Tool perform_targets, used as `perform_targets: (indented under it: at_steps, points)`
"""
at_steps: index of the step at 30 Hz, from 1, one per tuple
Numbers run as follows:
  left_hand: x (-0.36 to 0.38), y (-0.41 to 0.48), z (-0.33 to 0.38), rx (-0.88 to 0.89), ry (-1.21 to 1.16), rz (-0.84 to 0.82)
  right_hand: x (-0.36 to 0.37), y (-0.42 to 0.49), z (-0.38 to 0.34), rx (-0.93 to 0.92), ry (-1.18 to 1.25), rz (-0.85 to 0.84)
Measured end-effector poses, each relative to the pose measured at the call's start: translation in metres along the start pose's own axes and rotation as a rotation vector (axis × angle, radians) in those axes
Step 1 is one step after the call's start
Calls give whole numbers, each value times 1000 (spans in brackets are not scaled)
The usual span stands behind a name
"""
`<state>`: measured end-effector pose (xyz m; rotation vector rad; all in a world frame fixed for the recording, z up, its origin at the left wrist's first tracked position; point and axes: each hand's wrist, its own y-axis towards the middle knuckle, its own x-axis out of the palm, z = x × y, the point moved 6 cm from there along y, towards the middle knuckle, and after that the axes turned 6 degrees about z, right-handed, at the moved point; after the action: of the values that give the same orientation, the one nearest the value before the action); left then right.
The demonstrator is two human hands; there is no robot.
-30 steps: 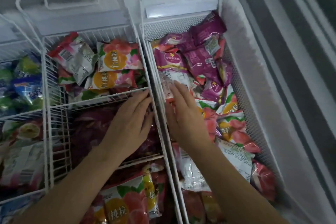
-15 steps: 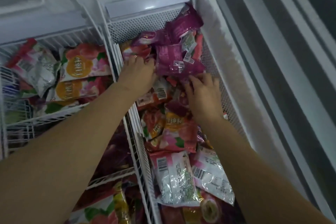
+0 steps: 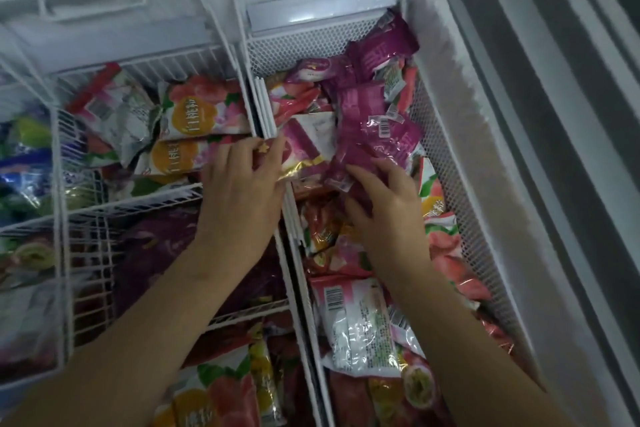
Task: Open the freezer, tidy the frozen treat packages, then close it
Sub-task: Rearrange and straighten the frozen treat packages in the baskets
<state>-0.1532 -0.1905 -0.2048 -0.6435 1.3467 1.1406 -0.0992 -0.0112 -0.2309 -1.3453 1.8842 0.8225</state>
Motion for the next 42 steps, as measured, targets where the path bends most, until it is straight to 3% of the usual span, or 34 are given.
perform_targets:
  at_steps: [3,8,11,14,18,23,26,28,30,32,34,37,42]
  points:
    - [-16,-54,-58,-165,61,-60,23,-24,-59,-98,97,-75]
    - [-6,-128,-131,-375,152,-306,75,-60,-127,-232,151,-253]
    - [7,-149,-148,-441,169,-424,115,-78,-135,-215,-25,-448]
    - [25,-170,-147,-447,134,-542,146,-104,-115,-66,-199,-749]
    - [48,-197,-141,-464,-52,-689,159,-126,-103,-47,-318,-849]
    - [49,-190,-138,-484,-92,-692,160,-107,-102,29,-393,-830]
    - [36,-179,-127,-401,-101,-596,145,-104,-113,-44,-310,-763]
    - [17,-164,-110,-335,-175,-465,122,-99,-123,-138,-143,-621]
    - [4,-134,-86,-252,-286,-323,84,-82,-117,-166,1,-373]
    - [-5,-90,-57,-152,-363,-173,44,-54,-91,-95,51,-117]
    - [-4,-40,-26,-68,-415,-119,18,-23,-50,35,43,-2]
    - [17,25,21,44,-443,-143,5,19,11,170,-81,-26]
    - [83,107,68,158,-300,-318,12,67,67,175,-185,-134]
